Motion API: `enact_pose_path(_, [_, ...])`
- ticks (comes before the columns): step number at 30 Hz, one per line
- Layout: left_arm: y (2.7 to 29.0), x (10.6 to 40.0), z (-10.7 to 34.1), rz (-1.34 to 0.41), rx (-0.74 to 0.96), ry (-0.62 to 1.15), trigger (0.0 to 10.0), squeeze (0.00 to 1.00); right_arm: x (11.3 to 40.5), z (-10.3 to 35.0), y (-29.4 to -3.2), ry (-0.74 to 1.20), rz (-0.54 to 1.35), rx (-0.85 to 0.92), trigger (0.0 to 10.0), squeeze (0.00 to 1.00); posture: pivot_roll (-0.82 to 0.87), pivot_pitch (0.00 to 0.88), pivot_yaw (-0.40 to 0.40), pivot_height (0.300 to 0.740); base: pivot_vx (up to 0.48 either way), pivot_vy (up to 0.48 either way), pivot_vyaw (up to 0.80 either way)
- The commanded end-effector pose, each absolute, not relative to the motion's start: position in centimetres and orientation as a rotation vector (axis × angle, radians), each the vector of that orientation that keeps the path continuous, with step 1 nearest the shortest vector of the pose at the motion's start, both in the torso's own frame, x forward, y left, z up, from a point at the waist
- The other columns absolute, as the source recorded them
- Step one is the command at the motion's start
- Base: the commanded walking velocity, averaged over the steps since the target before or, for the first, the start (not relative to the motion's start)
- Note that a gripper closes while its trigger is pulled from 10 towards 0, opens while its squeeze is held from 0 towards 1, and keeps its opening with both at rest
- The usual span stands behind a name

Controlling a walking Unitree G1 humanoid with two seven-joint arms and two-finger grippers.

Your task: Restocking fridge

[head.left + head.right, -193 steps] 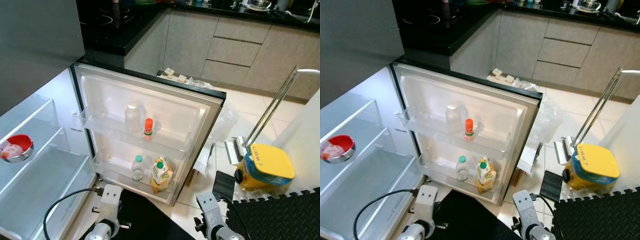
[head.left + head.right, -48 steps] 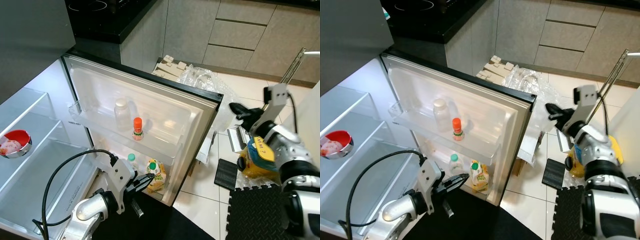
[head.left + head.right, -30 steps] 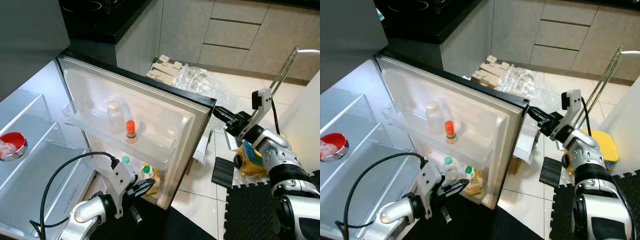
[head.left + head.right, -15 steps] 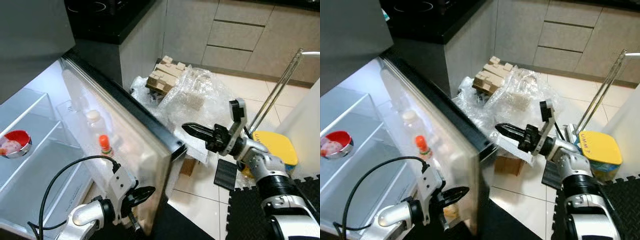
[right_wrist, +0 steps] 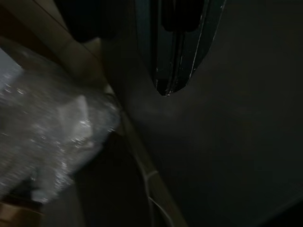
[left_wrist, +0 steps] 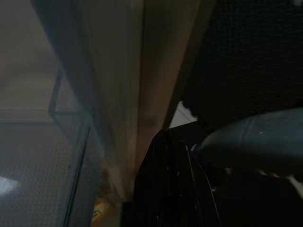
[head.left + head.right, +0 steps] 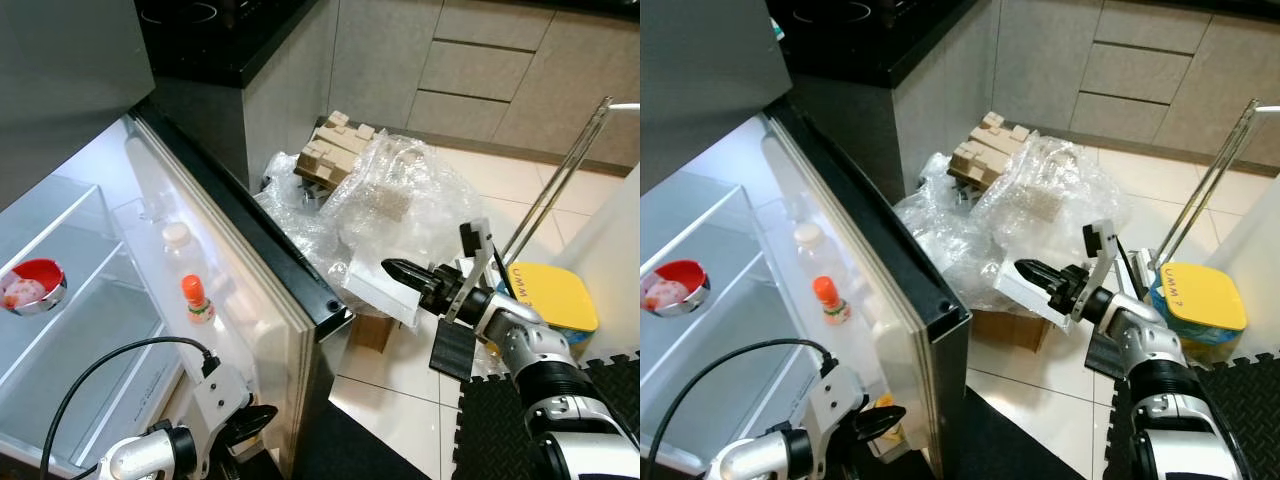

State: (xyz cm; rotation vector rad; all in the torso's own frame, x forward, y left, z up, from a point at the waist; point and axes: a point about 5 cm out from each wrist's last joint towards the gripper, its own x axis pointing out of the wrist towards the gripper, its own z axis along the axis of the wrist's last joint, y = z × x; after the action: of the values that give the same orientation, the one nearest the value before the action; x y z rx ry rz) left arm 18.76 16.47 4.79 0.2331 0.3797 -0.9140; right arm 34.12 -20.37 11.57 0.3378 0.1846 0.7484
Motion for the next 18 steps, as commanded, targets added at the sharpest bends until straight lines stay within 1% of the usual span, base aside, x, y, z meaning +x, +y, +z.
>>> enact_pose_path(1, [19.5,18.5,2.1,-0.729,0.281,0.536,10.0,0.0,34.3,11.2,-20.5,0.184,0.69,0.321,10.0,0.0,-0.09,0.096,-0.058,0.736,0.0,0.0,0.0])
enact_pose_path(2, [20.2,18.4,1.3,-0.67,0.29,0.57,10.0,0.0,34.4,11.0,-20.5,0.192,0.668,0.312,10.0,0.0,-0.09,0.097,-0.058,0.736,0.0,0.0,0.0])
enact_pose_path(3, [20.7,18.2,0.9,-0.646,0.294,0.578,10.0,0.0,34.3,10.7,-20.5,0.201,0.657,0.31,10.0,0.0,-0.09,0.097,-0.058,0.736,0.0,0.0,0.0])
enact_pose_path(8, [21.0,17.9,0.8,-0.621,0.27,0.556,10.0,0.0,34.2,10.4,-20.5,0.209,0.648,0.317,10.0,0.0,-0.09,0.1,-0.057,0.736,0.0,0.0,0.0])
enact_pose_path(9, [20.6,18.3,2.2,-0.547,0.07,0.43,10.0,0.0,34.0,10.2,-20.7,0.21,0.643,0.338,10.0,0.0,-0.09,0.101,-0.058,0.736,0.0,0.0,0.0])
enact_pose_path(10, [20.2,18.3,2.9,-0.547,-0.022,0.38,10.0,0.0,33.9,10.2,-20.9,0.21,0.641,0.345,10.0,0.0,-0.09,0.101,-0.059,0.736,0.0,0.0,0.0])
enact_pose_path(11, [20.2,18.3,2.9,-0.547,-0.022,0.38,10.0,0.0,33.9,10.2,-20.9,0.21,0.641,0.345,10.0,0.0,-0.09,0.101,-0.059,0.736,0.0,0.0,0.0])
enact_pose_path(12, [19.9,18.4,3.3,-0.554,-0.074,0.349,10.0,0.0,33.9,10.1,-20.9,0.209,0.638,0.347,10.0,0.0,-0.09,0.101,-0.059,0.736,0.0,0.0,0.0])
enact_pose_path(13, [19.9,18.4,3.3,-0.554,-0.074,0.349,10.0,0.0,33.9,10.1,-20.9,0.209,0.638,0.347,10.0,0.0,-0.09,0.101,-0.059,0.736,0.0,0.0,0.0])
enact_pose_path(16, [18.2,17.7,3.6,-0.692,-0.174,0.35,10.0,0.0,33.9,10.1,-20.9,0.2,0.645,0.357,10.0,0.0,-0.09,0.1,-0.056,0.736,0.0,0.0,0.0])
enact_pose_path(18, [17.5,17.3,3.9,-0.758,-0.215,0.353,10.0,0.0,33.9,10.2,-20.9,0.194,0.653,0.366,10.0,0.0,-0.09,0.1,-0.056,0.736,0.0,0.0,0.0])
